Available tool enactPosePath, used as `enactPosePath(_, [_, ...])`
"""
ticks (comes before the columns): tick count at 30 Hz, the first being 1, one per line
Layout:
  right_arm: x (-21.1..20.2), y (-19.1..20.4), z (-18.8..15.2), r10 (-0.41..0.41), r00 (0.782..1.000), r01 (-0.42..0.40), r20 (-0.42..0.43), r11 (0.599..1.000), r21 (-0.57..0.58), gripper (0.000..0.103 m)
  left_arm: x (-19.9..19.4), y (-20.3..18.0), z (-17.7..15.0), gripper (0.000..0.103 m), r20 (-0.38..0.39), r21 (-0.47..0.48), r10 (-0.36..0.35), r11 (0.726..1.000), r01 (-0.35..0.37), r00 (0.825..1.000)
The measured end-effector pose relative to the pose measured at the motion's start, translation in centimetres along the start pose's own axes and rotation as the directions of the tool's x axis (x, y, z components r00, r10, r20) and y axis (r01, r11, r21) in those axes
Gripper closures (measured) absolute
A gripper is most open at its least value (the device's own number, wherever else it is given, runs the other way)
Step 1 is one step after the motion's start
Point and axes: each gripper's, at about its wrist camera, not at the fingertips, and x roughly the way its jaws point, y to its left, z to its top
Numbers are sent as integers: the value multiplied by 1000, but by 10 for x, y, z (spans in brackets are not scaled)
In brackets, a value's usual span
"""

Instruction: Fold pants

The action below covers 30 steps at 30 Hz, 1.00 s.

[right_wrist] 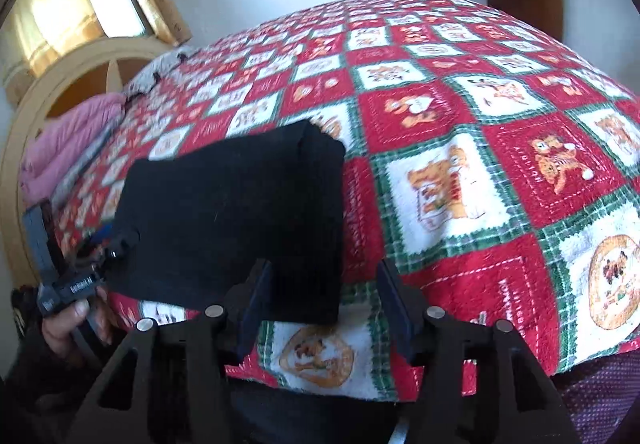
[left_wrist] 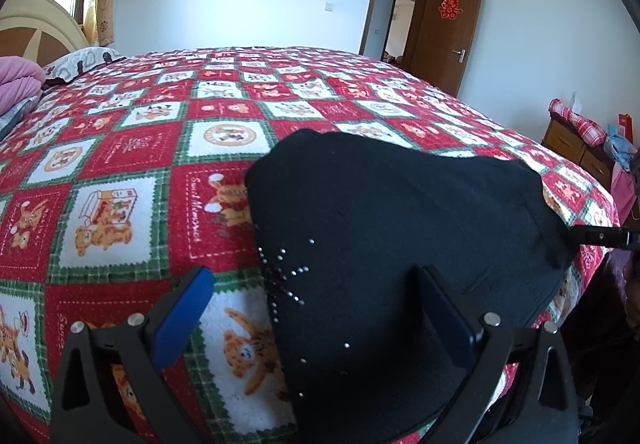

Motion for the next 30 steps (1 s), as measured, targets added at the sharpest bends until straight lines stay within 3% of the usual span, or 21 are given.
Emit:
enactPosePath(12, [44,-11,34,61,998,-63,24,990,124,47,13,-4,4,0,0,31,9,999,-9,1000])
enactPosePath(22, [53,7,29,71,997,-73,41,996,44,45,15,-4,6,0,-23,28,1,1000,0,1000])
enactPosePath(26, [55,-4,30,102,994,-105,36,990,95,45,15,-4,4,0,-13,16,-12,1000,12,1000])
enactPosePath(30, [57,2,26,102,994,-104,23,992,72,48,13,-8,3,0,-16,27,-22,999,23,1000])
